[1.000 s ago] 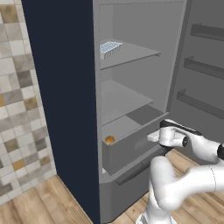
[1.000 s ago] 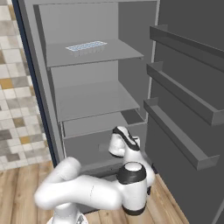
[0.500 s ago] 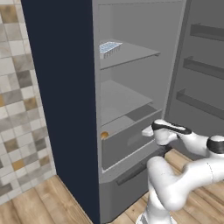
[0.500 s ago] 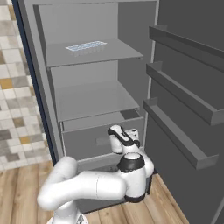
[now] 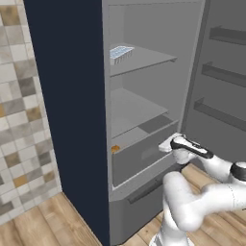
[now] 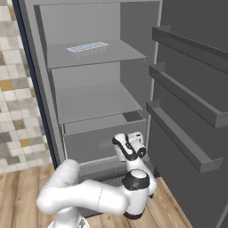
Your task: Place the carrot and potato inside the fridge drawer. Close the drawer after placing the vegetables.
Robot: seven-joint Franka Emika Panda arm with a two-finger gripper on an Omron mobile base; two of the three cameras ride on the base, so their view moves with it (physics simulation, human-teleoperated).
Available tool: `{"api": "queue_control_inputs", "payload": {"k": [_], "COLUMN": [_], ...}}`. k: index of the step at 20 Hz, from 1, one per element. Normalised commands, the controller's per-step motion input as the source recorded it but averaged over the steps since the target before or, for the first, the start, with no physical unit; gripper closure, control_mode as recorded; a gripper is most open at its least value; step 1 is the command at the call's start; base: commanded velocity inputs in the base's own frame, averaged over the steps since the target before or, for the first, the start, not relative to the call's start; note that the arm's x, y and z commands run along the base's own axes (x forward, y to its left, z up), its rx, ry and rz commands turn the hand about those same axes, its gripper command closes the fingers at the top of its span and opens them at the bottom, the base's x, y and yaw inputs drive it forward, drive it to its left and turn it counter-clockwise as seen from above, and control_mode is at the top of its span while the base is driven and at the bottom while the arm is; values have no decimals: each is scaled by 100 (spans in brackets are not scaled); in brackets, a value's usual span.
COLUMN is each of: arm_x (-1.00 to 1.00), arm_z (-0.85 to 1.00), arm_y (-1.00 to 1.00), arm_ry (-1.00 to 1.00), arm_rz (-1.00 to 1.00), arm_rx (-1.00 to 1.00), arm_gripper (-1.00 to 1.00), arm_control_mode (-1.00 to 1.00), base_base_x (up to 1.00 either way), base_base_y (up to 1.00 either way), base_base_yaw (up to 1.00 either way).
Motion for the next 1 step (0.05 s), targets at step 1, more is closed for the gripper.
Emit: {"api": "queue_control_inputs", "payload": {"k": [1], "arm_x": [-29], "arm_z": [1], "arm_y": [19], "arm_ry": [0], "arm_rz": [4], "arm_rx": [0], "arm_gripper": [-100], "arm_control_mode": [-100], "base_base_x": [0], "base_base_y": [0], "base_base_yaw": [0]}}
